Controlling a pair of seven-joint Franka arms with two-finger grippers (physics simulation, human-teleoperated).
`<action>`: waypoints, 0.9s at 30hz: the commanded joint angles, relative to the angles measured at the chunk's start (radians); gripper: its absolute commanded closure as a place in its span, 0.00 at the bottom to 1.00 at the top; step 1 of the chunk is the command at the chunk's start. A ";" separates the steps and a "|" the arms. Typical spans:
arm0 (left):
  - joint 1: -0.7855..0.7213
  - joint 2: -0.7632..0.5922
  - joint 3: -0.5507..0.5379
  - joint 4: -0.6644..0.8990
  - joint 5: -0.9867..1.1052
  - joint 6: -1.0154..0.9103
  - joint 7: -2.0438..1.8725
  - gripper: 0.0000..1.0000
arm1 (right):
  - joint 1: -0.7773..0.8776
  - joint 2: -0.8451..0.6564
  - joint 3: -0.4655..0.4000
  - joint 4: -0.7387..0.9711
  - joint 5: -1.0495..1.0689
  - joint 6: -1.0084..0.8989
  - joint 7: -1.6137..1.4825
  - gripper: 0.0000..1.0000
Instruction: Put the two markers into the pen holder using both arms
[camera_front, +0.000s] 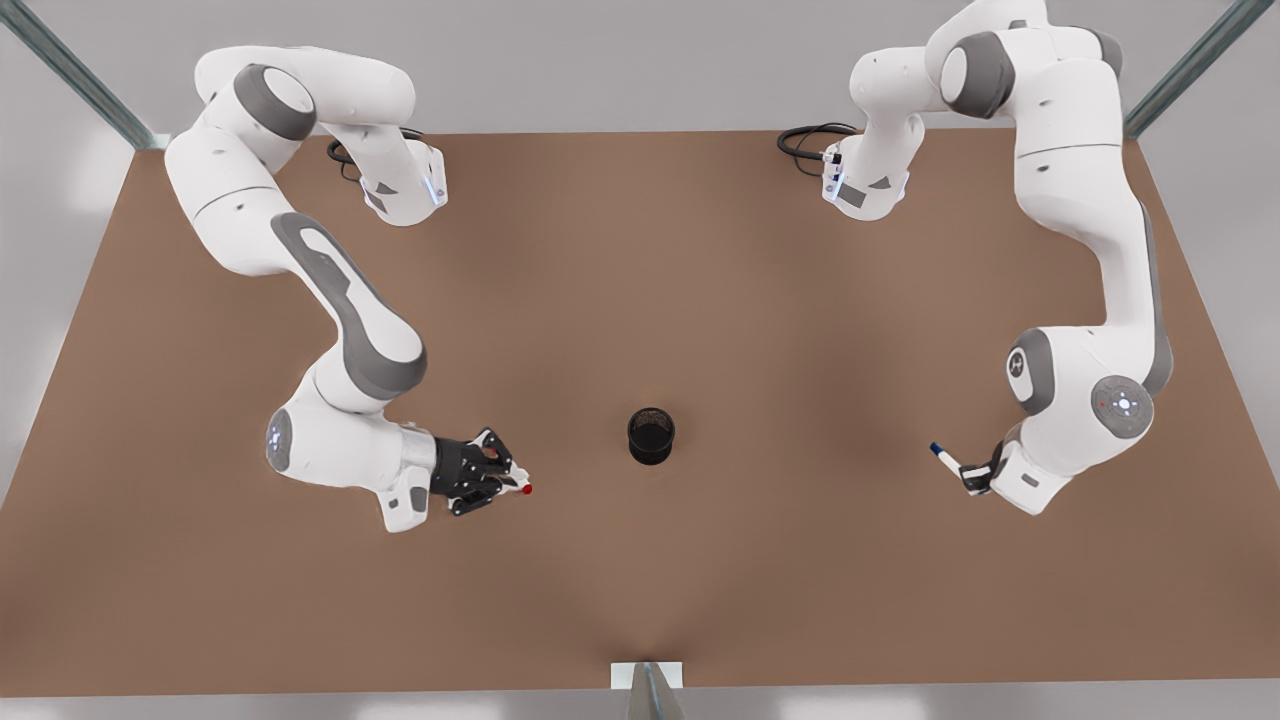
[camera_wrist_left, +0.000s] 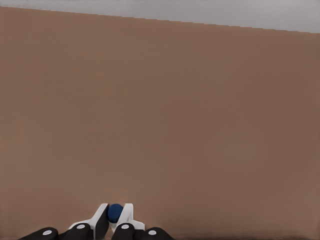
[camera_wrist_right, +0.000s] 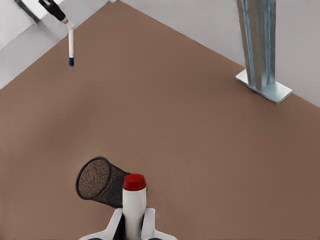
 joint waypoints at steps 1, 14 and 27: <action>-0.030 -0.001 -0.001 0.053 -0.020 -0.189 0.021 0.79 | 0.039 0.027 0.054 -0.005 -0.007 0.328 0.003 0.79; -0.114 -0.017 -0.009 0.071 -0.040 -0.189 -0.122 0.79 | 0.315 0.228 0.116 -0.017 -0.070 0.851 -0.061 0.79; -0.117 -0.015 -0.009 0.069 -0.045 -0.189 -0.132 0.79 | 0.226 0.292 0.157 -0.240 -0.225 1.039 -0.177 0.79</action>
